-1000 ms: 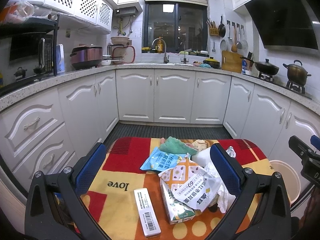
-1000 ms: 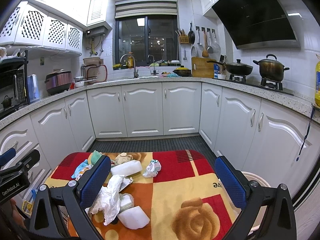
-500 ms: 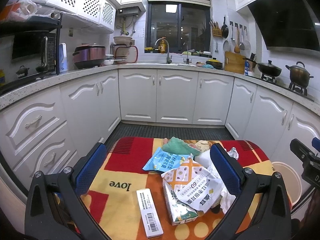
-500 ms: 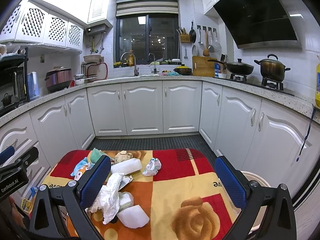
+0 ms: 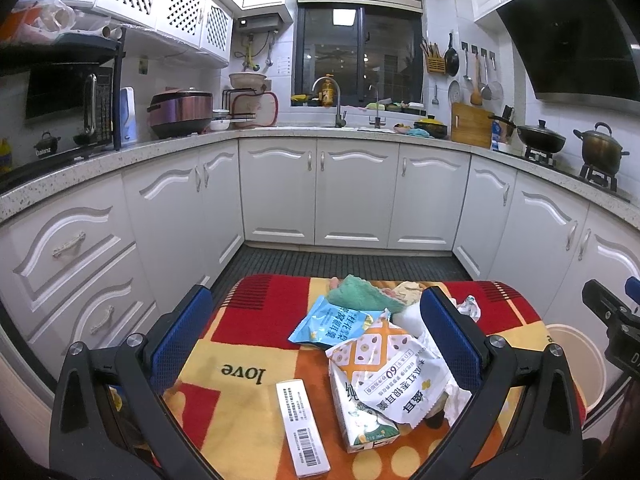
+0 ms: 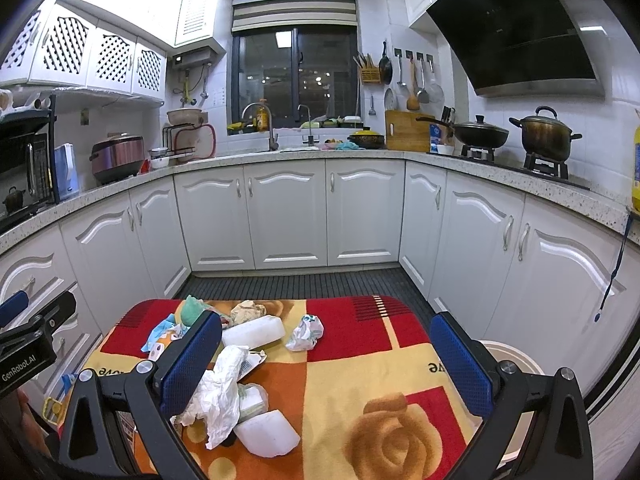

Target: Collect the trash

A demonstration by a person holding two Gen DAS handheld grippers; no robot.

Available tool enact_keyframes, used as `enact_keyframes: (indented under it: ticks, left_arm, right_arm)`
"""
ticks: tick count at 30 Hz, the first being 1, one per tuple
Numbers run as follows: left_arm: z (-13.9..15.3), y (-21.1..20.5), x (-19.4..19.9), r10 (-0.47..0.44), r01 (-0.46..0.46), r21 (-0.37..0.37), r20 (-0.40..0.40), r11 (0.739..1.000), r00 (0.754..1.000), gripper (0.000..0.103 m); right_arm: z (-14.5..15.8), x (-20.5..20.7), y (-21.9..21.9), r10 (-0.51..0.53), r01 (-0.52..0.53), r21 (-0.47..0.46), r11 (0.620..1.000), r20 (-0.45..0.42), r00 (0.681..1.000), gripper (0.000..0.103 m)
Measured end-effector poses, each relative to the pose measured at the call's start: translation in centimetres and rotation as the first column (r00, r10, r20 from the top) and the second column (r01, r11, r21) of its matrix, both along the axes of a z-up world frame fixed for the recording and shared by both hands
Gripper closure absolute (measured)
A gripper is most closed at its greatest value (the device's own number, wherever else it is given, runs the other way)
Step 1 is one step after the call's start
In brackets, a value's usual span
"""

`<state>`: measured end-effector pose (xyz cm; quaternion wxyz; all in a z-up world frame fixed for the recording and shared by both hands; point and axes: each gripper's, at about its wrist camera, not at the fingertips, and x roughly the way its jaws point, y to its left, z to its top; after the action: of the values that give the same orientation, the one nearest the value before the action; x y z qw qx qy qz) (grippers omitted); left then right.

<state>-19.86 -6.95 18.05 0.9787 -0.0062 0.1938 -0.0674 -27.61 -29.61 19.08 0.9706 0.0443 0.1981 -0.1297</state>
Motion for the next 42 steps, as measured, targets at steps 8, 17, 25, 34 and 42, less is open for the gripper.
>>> enact_keyframes:
  ticks: [8,17,25,34,42]
  left_arm:
    - [0.0,0.0,0.0,0.001,-0.001,-0.001,-0.001,1.0,1.0,0.0]
    - [-0.1,0.1,0.0,0.002,-0.002,0.0,-0.002,1.0,1.0,0.0]
    - [-0.2,0.2,0.1,0.001,-0.001,0.0,-0.007,1.0,1.0,0.0]
    - [-0.9,1.2,0.7,0.006,-0.006,0.003,-0.028,1.0,1.0,0.0]
    - [-1.3,1.0,0.9,0.008,-0.007,0.007,-0.039,1.0,0.999,0.0]
  right_arm:
    - [0.0,0.1,0.1,0.003,-0.003,0.001,1.0,-0.003,1.0,0.0]
    - [-0.3,0.3,0.2,0.007,-0.007,-0.001,1.0,-0.012,1.0,0.0]
    - [-0.4,0.6,0.5,0.016,-0.017,-0.01,1.0,-0.032,0.999,0.0]
    - [-0.7,1.0,0.7,0.021,-0.022,-0.018,1.0,-0.048,0.999,0.0]
    - [-1.1,1.4,0.7,0.024,-0.025,-0.017,1.0,-0.064,0.998,0.0]
